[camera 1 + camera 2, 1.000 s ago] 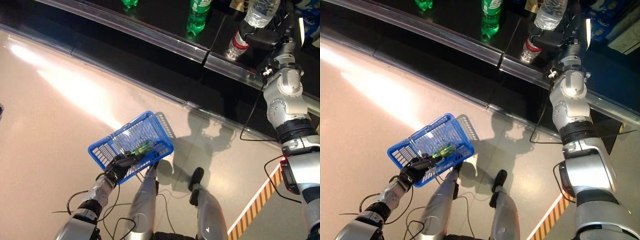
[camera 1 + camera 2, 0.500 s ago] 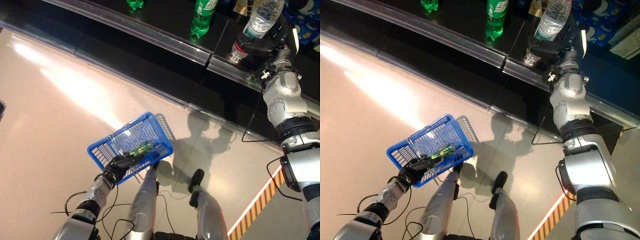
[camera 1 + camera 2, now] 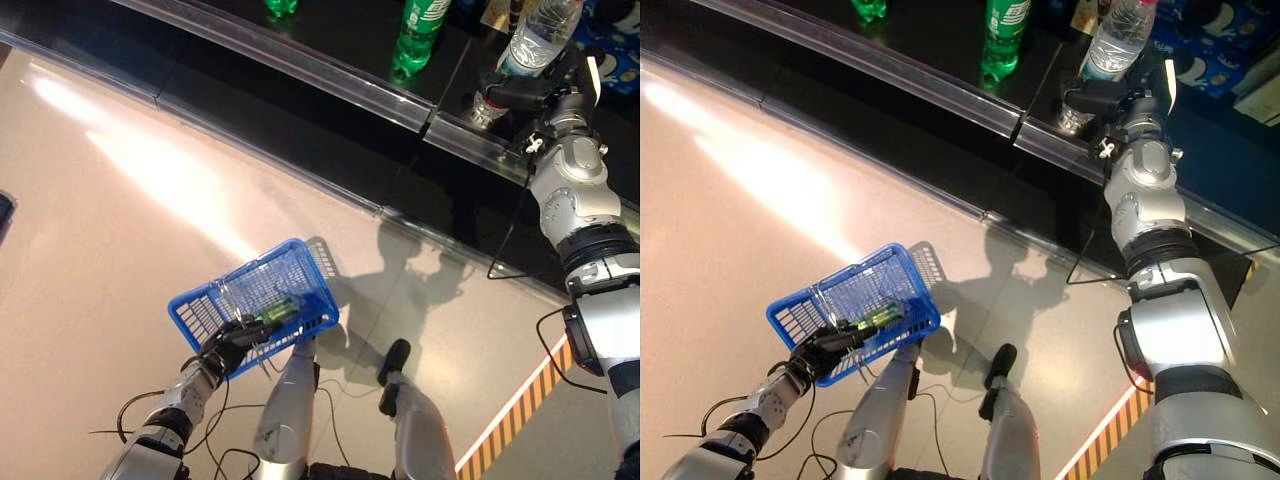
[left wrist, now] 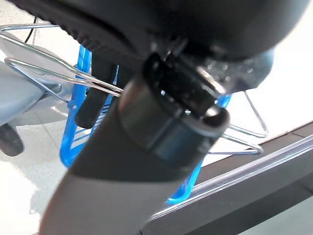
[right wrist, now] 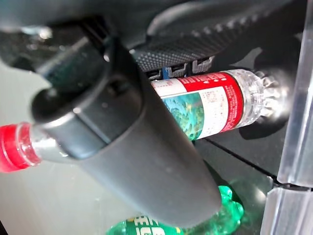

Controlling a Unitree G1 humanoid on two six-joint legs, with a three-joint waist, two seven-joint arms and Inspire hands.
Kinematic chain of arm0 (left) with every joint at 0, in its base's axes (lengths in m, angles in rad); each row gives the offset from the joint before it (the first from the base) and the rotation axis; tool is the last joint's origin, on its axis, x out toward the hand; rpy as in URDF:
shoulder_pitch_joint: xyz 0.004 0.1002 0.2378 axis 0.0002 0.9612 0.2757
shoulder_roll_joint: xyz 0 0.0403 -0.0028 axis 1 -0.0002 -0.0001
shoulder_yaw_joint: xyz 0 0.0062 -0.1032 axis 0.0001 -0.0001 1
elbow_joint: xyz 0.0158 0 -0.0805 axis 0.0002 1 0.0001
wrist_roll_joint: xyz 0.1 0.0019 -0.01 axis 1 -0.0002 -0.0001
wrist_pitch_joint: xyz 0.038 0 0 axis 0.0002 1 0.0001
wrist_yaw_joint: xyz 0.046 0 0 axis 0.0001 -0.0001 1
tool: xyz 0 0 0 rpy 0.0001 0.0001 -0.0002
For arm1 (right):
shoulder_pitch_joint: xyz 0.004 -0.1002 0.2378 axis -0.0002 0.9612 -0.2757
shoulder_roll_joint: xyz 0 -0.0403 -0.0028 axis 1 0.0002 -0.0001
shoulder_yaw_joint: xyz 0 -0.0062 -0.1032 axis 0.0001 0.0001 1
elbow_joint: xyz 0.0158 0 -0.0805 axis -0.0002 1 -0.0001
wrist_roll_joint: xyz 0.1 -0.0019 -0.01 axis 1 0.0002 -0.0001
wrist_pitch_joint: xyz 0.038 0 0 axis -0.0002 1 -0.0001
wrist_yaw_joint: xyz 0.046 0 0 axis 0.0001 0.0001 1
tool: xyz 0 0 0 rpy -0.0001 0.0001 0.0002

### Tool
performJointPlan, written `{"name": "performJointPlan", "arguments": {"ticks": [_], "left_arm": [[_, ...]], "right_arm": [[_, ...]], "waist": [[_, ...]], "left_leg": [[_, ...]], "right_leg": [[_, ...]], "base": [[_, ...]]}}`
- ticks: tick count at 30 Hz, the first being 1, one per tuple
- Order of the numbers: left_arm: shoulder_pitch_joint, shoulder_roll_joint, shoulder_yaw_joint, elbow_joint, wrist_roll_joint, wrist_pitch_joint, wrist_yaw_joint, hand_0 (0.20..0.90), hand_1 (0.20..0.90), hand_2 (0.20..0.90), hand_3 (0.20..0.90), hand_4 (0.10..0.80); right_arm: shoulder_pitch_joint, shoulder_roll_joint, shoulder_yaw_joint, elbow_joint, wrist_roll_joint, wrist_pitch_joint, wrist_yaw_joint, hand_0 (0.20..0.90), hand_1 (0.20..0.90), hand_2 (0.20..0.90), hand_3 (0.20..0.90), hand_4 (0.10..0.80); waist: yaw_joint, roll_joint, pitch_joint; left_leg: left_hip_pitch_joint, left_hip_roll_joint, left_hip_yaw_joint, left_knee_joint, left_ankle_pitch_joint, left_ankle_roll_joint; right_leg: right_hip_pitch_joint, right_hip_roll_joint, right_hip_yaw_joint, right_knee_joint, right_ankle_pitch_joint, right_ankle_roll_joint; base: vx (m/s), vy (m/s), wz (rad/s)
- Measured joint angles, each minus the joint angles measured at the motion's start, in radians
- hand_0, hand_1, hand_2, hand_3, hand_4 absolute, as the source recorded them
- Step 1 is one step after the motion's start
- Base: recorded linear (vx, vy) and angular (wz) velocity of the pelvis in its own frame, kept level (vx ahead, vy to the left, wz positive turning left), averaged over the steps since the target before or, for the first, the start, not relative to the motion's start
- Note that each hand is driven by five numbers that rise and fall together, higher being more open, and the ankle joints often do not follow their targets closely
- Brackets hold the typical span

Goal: Pick up the drink and place into the basket.

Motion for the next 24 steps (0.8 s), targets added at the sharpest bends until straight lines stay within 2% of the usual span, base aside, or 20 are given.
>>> {"name": "performJointPlan", "arguments": {"ticks": [12,24], "left_arm": [[0.007,-0.003,0.0,-0.002,-0.002,0.0,-0.009,0.3,0.3,0.3,0.2,0.1],[0.015,-0.005,-0.001,-0.003,-0.002,0.001,-0.016,0.3,0.3,0.3,0.2,0.1]], "right_arm": [[-0.01,-0.011,0.015,0.027,-0.012,0.01,0.014,0.3,0.3,0.3,0.2,0.1],[-0.007,-0.011,0.018,0.035,-0.011,0.033,0.022,0.3,0.3,0.3,0.2,0.1]], "waist": [[0.007,0.008,0.001],[0.008,0.014,0.002]], "left_leg": [[0.0,-0.017,-0.001,-0.005,0.004,0.006],[0.017,-0.017,-0.001,-0.019,0.009,0.012]], "right_leg": [[0.002,-0.016,-0.001,-0.003,0.004,0.01],[0.022,-0.015,-0.004,-0.018,0.009,0.013]], "base": [[0.002,0.005,0.0],[0.0,0.0,0.0]]}}
